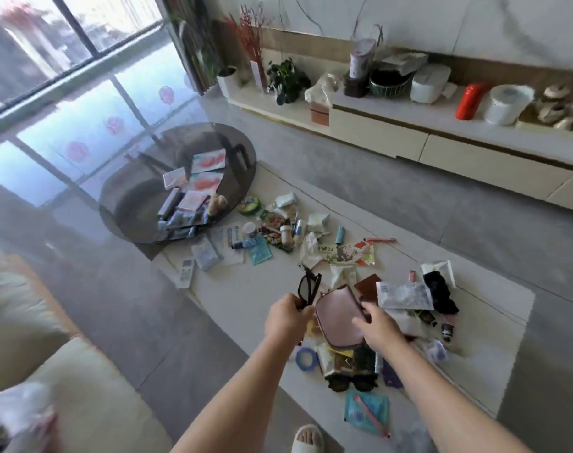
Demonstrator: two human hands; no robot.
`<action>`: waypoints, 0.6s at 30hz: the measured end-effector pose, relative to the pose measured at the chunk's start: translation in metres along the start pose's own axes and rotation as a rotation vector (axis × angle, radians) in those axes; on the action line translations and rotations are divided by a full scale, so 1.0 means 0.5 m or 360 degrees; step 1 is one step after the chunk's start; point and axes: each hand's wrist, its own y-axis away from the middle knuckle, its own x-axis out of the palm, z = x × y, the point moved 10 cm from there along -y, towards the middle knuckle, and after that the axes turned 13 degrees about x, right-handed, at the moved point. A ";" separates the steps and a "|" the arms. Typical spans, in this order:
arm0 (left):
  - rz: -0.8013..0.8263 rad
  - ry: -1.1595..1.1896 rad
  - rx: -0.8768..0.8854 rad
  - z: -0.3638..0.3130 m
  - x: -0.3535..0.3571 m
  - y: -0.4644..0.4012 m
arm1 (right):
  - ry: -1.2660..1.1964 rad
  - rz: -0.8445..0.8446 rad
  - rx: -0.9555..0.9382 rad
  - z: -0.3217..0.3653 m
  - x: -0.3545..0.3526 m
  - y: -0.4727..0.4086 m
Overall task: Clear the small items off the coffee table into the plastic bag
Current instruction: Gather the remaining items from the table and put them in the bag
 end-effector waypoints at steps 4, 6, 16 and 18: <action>-0.0167 0.0274 -0.0084 0.059 -0.127 0.055 | 0.0045 0.0086 -0.0175 0.135 0.052 0.060; -0.0279 0.0432 -0.0154 0.101 -0.192 0.085 | 0.0055 0.0140 -0.0245 0.204 0.088 0.092; -0.0786 0.0932 -0.0367 0.365 -0.524 0.193 | 0.0013 0.0364 -0.0480 0.520 0.360 0.242; -0.0840 0.1030 -0.0383 0.424 -0.576 0.213 | 0.0071 0.0411 -0.0537 0.575 0.426 0.275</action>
